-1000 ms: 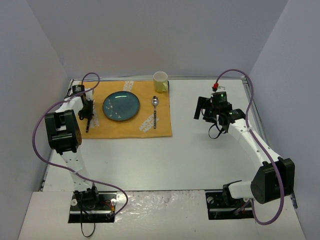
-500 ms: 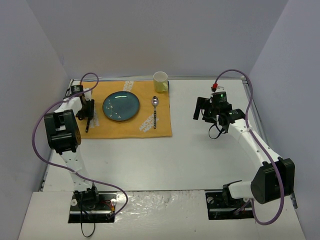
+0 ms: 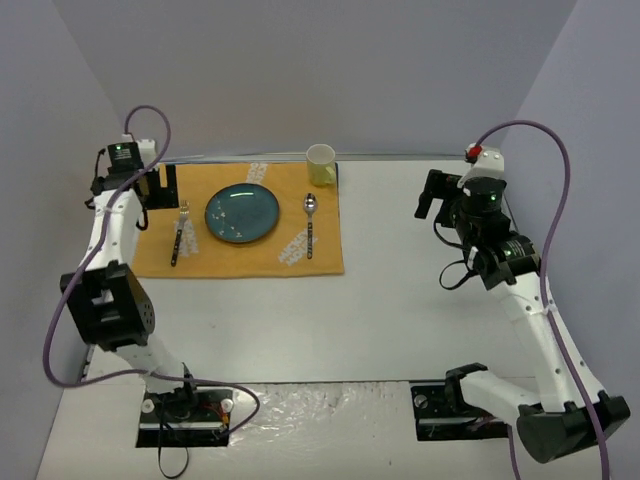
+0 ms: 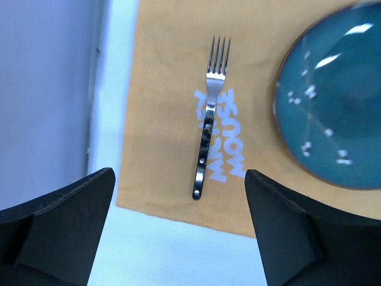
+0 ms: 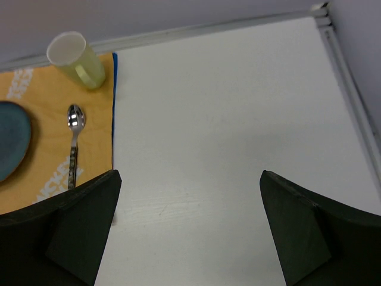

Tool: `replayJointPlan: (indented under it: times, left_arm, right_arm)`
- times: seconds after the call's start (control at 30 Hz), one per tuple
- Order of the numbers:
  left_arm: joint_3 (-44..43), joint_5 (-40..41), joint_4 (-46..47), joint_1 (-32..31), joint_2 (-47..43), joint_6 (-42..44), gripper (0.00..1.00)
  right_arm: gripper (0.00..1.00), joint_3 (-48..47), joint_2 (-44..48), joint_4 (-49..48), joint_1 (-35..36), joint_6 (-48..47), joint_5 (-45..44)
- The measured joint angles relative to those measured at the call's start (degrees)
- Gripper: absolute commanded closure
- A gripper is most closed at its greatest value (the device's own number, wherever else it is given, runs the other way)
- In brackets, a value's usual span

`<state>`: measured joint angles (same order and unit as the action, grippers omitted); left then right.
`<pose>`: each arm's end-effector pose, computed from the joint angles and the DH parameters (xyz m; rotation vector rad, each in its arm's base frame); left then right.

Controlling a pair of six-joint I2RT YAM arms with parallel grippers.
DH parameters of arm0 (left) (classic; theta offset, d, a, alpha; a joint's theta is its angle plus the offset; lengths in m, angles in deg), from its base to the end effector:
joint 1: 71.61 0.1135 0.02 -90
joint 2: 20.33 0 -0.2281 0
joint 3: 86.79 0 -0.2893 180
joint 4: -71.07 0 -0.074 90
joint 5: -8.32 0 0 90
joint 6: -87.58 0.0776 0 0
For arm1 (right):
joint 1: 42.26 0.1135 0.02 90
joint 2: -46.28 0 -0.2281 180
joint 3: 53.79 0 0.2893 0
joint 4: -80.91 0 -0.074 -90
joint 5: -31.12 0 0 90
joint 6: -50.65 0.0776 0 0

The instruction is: Set the dinner table for one person

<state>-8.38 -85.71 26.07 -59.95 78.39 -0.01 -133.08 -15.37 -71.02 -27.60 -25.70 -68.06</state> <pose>0.4475 0.0868 0.2519 -0.1499 2.2994 0.0448 0.3277 0.0729 0.3746 0.1017 1.7527 0.2204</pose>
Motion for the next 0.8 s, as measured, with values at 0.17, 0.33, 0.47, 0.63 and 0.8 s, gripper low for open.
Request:
replayJointPlan:
  times: [0.17, 0.33, 0.47, 0.63, 0.8]
  left_arm:
    - [-0.27, -0.45, -1.88, 0.0, -17.38, -3.87, 0.03]
    - [1.57, -0.24, -6.68, -0.1, -36.29, -6.9, 0.03]
    - [2.04, 1.91, -11.66, -1.25, -45.79, -8.66, 0.03]
    - [4.4, 9.47, -16.92, -6.03, -52.63, -10.37, 0.03]
    - [9.37, 15.88, -20.67, -12.52, -55.28, -12.05, 0.03]
  right_arm:
    - [0.0, -2.32, 6.93, -0.48, 0.49, -3.6, -7.9]
    - [0.0, -2.2, 10.03, -0.61, 3.98, -7.16, -14.56]
    - [0.0, -1.61, 11.52, -0.75, 8.48, -9.37, -17.72]
    - [0.0, -1.43, 12.27, -1.3, 10.32, -10.47, -20.65]
    - [0.0, -0.36, 13.14, -1.76, 10.51, -10.45, -21.45]
